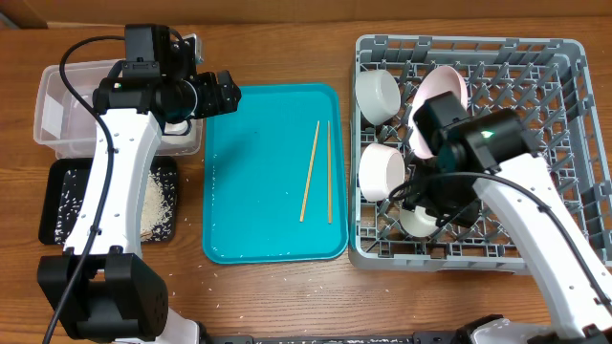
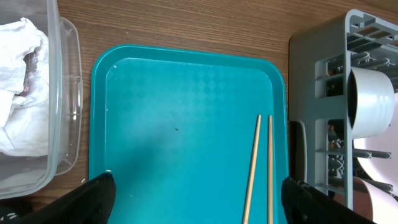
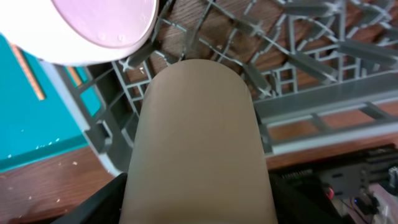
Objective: Sort waste into correct bins and load items into the dishwasher
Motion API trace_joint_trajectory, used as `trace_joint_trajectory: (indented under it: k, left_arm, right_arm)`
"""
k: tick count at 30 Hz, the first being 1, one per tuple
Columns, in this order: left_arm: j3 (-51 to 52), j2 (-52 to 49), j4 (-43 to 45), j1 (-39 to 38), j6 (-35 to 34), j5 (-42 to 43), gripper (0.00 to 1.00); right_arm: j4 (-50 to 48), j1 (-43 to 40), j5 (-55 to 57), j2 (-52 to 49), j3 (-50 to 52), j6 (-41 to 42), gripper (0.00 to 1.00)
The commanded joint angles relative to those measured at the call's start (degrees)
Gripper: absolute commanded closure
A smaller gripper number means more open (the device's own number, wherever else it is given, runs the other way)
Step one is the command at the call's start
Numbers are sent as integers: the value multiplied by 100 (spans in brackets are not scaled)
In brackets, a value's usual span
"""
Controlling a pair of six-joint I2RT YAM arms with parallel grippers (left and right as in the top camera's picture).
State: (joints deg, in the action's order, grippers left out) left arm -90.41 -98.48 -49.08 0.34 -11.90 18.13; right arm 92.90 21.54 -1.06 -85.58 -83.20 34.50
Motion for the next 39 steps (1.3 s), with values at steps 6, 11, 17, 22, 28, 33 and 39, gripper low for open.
trace_joint_trajectory:
  k: [6,11,17,22,28,33,39]
  left_arm:
    - [-50,33,-13,-37,-35,-72,13]
    - [-50,33,-24,-37,-35,-72,12]
    - [-50,33,-33,-37,-33,-74,12]
    - [-50,33,-9,-37,37,-74,13]
    - [-50,35,55,31,101,-232,12]
    - [-50,35,175,254,94,-601,0]
    - [-50,35,177,343,98,-1484,0]
  right_arm:
    - [-1019,61,-164,-39,1095,109,39]
    - [-1270,59,-160,-42,1123,111,22]
    - [-1447,13,-157,-37,957,111,19]
    - [-1458,-28,-160,-37,179,-98,20]
    - [-2286,323,-162,-37,-704,-345,29]
    - [-3560,940,-192,-409,-704,-343,32]
    - [-4389,1517,-39,-1773,-721,-173,36]
